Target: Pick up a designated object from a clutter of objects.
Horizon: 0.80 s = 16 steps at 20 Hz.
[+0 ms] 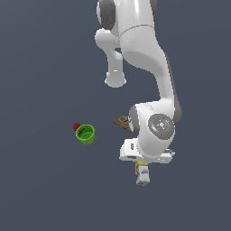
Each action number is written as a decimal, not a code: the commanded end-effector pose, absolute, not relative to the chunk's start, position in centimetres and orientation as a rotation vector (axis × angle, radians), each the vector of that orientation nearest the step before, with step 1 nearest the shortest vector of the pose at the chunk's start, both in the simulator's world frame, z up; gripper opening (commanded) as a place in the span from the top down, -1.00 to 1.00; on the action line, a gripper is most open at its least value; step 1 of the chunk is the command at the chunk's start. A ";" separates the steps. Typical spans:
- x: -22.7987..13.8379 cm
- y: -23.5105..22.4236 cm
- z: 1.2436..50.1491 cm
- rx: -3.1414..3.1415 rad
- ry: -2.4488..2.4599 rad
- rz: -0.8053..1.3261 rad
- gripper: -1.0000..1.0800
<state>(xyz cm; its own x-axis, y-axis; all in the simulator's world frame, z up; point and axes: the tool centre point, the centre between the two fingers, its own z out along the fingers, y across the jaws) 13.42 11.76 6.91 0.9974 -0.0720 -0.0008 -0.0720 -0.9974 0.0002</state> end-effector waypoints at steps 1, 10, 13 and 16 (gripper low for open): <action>13.4 11.7 7.0 3.139 -0.113 -0.001 1.00; 12.8 9.6 9.7 3.139 -0.113 -0.001 1.00; 12.4 8.1 11.6 3.139 -0.113 -0.001 1.00; 11.9 6.3 14.0 3.139 -0.113 -0.001 1.00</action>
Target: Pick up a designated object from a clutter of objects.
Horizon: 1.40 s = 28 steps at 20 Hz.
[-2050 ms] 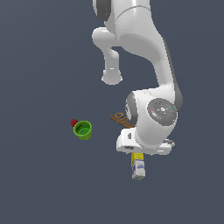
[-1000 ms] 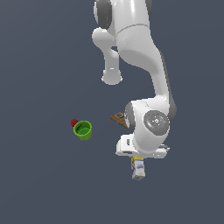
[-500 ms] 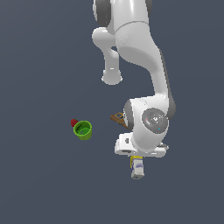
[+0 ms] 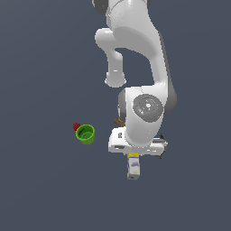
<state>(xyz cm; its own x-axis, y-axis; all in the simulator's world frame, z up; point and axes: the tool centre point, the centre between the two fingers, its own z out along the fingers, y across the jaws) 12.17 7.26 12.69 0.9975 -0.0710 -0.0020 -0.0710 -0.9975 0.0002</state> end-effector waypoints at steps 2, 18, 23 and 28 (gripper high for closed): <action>11.6 4.8 15.8 3.140 -0.114 -0.001 1.00; 8.6 -7.3 31.6 3.142 -0.114 0.000 1.00; 7.8 -11.0 36.3 3.142 -0.114 0.000 1.00; 7.1 -14.4 40.8 3.141 -0.113 0.000 1.00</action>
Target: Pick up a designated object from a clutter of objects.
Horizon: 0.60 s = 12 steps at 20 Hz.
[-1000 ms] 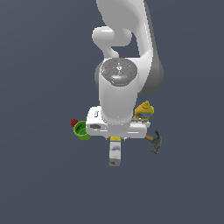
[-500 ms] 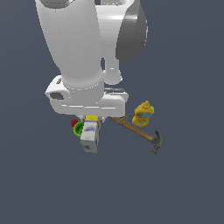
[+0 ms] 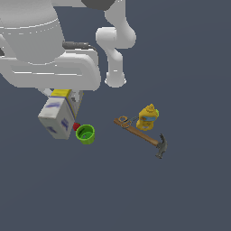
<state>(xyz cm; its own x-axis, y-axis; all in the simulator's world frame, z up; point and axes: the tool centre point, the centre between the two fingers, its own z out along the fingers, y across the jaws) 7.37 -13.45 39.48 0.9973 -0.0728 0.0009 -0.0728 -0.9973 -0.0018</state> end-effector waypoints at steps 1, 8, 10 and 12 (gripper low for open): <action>7.0 -15.0 41.5 -3.138 0.113 0.000 1.00; 6.7 -17.9 45.2 -3.139 0.113 0.000 1.00; 6.7 -18.4 45.8 -3.139 0.113 0.000 1.00; 6.6 -18.7 46.3 -3.140 0.113 0.000 1.00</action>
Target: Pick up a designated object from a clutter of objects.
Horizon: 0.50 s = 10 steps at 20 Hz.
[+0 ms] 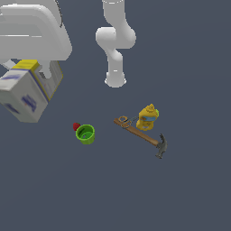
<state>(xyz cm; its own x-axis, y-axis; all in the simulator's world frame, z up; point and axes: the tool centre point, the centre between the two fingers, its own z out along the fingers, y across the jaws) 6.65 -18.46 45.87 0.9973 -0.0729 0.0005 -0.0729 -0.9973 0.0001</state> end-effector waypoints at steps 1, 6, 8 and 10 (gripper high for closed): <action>6.6 -18.9 46.5 3.139 -0.113 0.000 1.00; 6.6 -19.3 46.9 3.139 -0.113 0.000 1.00; 6.7 -19.2 46.9 3.139 -0.113 0.000 1.00; 6.7 -19.2 46.8 3.139 -0.113 0.000 1.00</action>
